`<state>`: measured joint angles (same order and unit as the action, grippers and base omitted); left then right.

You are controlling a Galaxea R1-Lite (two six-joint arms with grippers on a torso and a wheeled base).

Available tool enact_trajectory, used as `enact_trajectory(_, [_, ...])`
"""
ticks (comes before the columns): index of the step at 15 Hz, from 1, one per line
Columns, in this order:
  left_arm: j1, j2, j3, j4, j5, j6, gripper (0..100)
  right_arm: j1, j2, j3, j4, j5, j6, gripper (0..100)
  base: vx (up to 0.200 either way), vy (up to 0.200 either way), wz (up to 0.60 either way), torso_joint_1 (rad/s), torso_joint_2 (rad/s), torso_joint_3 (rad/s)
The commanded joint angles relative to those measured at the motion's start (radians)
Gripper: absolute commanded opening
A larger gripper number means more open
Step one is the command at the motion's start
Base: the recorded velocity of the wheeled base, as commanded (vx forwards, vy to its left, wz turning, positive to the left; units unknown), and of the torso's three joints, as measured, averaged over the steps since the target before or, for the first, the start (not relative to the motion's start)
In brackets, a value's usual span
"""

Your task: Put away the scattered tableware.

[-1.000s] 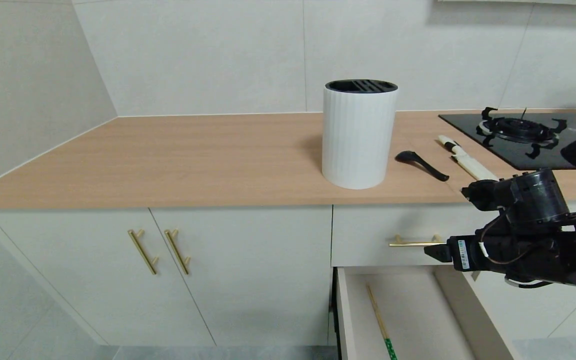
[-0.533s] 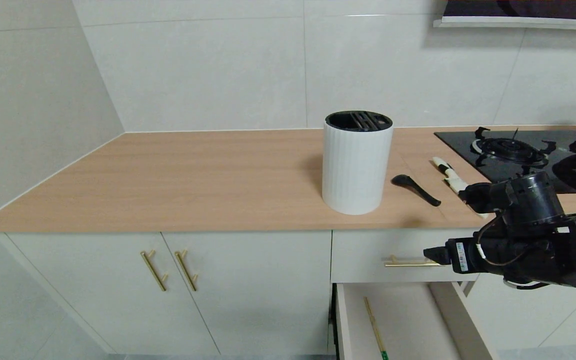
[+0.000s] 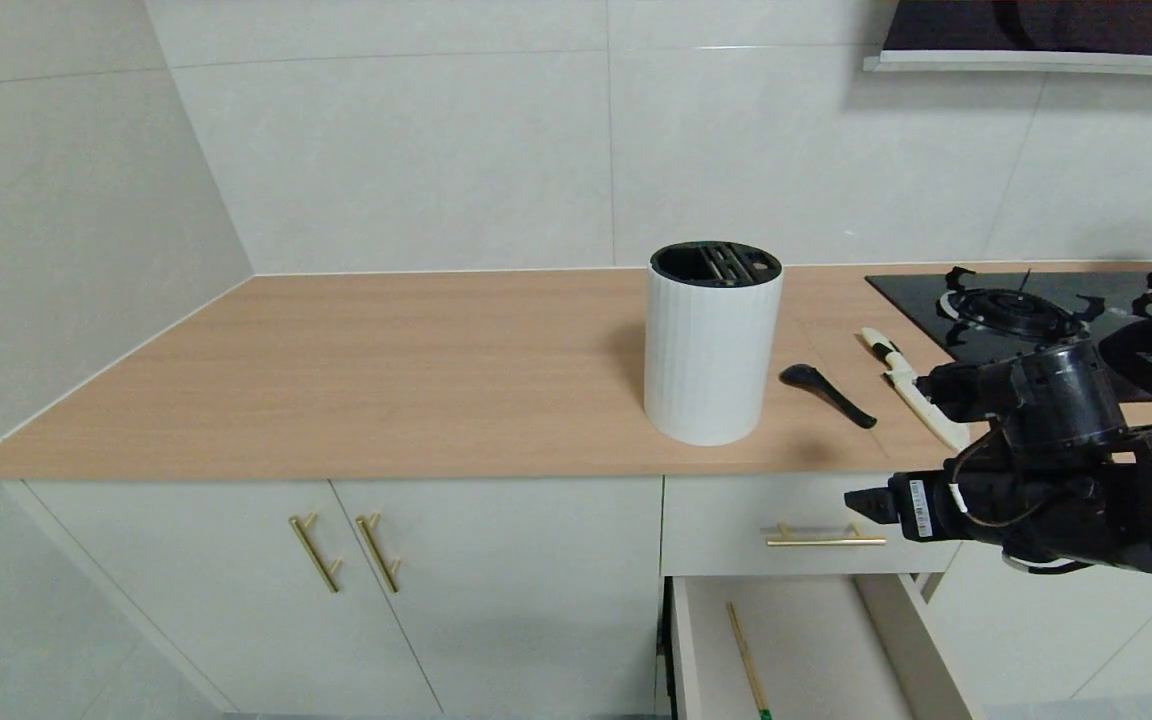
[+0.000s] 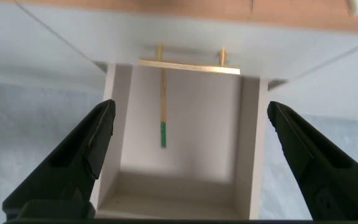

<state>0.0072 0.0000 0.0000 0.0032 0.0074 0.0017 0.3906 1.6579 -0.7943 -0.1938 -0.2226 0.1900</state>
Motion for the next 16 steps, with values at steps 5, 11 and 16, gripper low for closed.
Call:
enact_trajectory(5, [0.000,0.002,0.000,0.000,0.000,0.000,100,-0.076,0.053,-0.077,-0.170,-0.027,-0.017,100,0.000,0.000,0.00,0.000,0.00,0.000])
enact_trajectory(11, [0.000,0.002,0.000,0.000,0.000,0.000,100,-0.156,0.234,-0.355,-0.173,0.022,-0.103,100,0.000,0.000,0.00,0.000,0.00,0.000])
enact_trajectory(16, [0.000,0.002,0.000,0.000,0.000,0.000,100,-0.234,0.330,-0.465,-0.174,0.313,-0.172,100,0.000,0.000,0.00,0.000,0.00,0.000])
